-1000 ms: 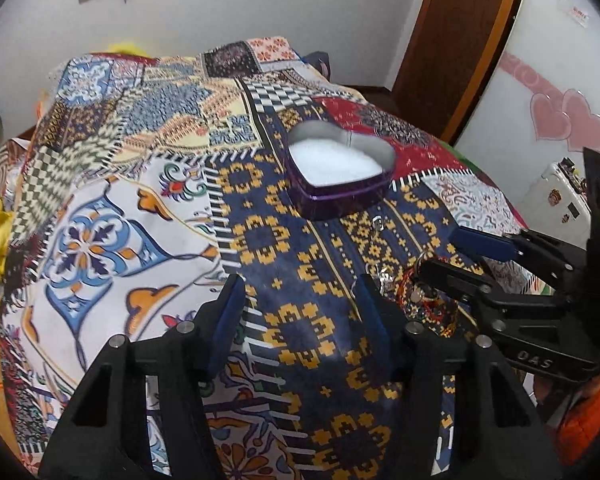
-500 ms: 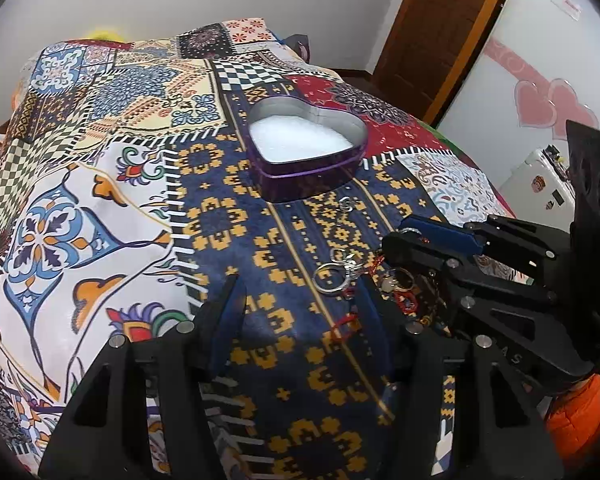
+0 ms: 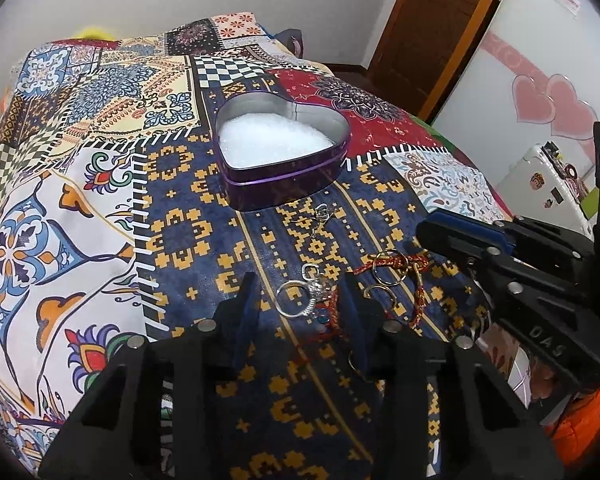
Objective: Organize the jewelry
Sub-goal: 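Lower the left tool toward the silver ring beside the heart tin, then grasp the silver ring with the left tool and lift it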
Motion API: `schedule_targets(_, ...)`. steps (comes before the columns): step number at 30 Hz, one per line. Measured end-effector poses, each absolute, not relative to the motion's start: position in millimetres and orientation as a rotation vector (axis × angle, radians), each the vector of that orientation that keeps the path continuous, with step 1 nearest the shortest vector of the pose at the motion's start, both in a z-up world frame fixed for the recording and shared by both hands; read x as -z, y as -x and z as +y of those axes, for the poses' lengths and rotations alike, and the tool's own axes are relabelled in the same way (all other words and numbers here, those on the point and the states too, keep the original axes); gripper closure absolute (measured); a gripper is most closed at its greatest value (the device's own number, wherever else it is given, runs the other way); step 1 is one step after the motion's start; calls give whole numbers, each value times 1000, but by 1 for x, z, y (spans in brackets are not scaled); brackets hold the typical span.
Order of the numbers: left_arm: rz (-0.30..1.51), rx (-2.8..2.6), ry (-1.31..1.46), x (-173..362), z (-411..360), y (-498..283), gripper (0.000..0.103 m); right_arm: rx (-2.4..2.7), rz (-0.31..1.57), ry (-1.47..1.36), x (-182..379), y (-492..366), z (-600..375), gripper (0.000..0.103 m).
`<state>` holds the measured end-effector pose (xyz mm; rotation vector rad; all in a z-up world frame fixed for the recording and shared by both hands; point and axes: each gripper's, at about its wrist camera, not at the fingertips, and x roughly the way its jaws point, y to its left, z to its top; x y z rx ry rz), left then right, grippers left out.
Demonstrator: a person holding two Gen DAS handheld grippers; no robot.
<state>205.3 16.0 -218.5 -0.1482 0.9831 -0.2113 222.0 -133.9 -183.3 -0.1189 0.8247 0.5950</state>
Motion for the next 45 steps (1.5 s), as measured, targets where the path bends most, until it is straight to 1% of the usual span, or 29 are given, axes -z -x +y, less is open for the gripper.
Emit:
schedule_targets(3,979,215,147,220,16,-204,71,-588,859,93,184,-225,-139,91)
schedule_targets(4,977,214,146,220,15,-204,74,-591,873,82,184,-227,-140,86)
schedule_targets(6,974,215,145,220,16,-204,75,-598,882,74,185,-226,-141,71)
schedule_targets(8,971,214,143,220,16,-203,75,-594,866,77,183,-223,-140,66)
schedule_targets(10,967,213,145,219,16,-202,77,-601,862,86,182,-221,-138,66)
schedule_targets(11,961,217,148,218,16,-201,92,-604,863,95,183,-221,-134,66)
schedule_targets(26,910,204,196,204,43,-185,92,-683,841,209,189,-222,-99,67)
schedule_targets(30,898,194,201,201,47,-182,92,-703,842,241,192,-224,-87,73)
schedule_targets(35,896,188,210,201,52,-179,92,-730,868,292,200,-224,-76,74)
schedule_targets(37,896,184,212,202,54,-178,92,-722,855,328,203,-222,-74,79)
schedule_targets(38,897,184,214,202,54,-178,92,-720,848,343,204,-221,-73,84)
schedule_targets(39,898,183,216,202,55,-178,92,-722,849,345,203,-222,-73,85)
schedule_targets(45,888,176,210,198,56,-173,92,-716,850,331,199,-223,-77,85)
